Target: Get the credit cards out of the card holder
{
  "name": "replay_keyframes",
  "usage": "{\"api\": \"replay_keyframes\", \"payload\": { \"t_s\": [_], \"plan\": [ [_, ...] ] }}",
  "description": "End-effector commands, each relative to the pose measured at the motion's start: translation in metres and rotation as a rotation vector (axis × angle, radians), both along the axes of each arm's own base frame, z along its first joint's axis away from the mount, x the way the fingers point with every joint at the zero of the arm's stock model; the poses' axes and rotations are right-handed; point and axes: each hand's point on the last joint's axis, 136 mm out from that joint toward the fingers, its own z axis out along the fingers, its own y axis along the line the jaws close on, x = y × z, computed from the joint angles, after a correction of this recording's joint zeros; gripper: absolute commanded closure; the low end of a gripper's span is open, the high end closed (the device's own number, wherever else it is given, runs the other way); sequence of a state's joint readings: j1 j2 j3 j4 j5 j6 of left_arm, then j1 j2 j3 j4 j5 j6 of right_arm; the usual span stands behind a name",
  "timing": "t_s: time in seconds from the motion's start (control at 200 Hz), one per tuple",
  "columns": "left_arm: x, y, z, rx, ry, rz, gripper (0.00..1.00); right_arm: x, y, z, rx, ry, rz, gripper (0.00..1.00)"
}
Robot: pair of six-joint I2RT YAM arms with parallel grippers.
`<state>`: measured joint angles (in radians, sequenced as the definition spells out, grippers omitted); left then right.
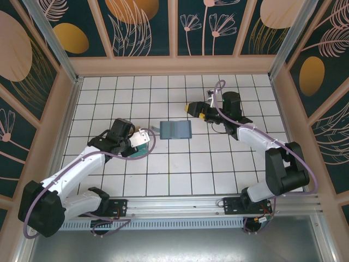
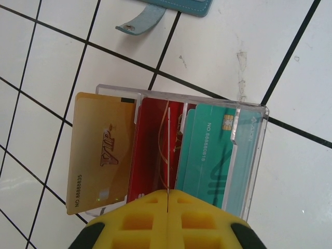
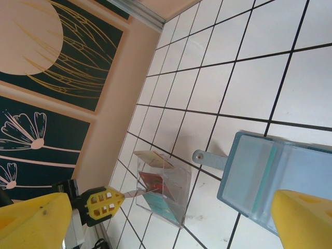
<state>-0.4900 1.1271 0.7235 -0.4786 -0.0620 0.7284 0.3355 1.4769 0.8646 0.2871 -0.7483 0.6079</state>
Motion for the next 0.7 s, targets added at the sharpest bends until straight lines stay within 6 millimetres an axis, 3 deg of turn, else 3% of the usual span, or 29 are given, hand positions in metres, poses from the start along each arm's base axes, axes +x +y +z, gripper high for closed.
{"api": "replay_keyframes", "payload": {
  "t_s": [0.0, 0.485, 0.566, 0.696],
  "plan": [
    [0.007, -0.003, 0.002, -0.003, -0.027, -0.014, 1.00, 0.005, 0.004, 0.004, 0.002, -0.020, 0.002, 0.01],
    [0.014, 0.000, -0.013, 0.030, -0.025, -0.004, 1.00, 0.005, 0.004, 0.001, 0.003, -0.008, -0.001, 0.01],
    [0.016, 0.002, -0.013, 0.036, -0.039, 0.010, 0.75, 0.005, 0.004, 0.000, 0.002, -0.004, -0.002, 0.01],
    [0.020, 0.008, -0.014, 0.054, -0.062, 0.040, 0.72, 0.005, 0.005, -0.001, 0.007, 0.003, 0.003, 0.01]
  ]
}}
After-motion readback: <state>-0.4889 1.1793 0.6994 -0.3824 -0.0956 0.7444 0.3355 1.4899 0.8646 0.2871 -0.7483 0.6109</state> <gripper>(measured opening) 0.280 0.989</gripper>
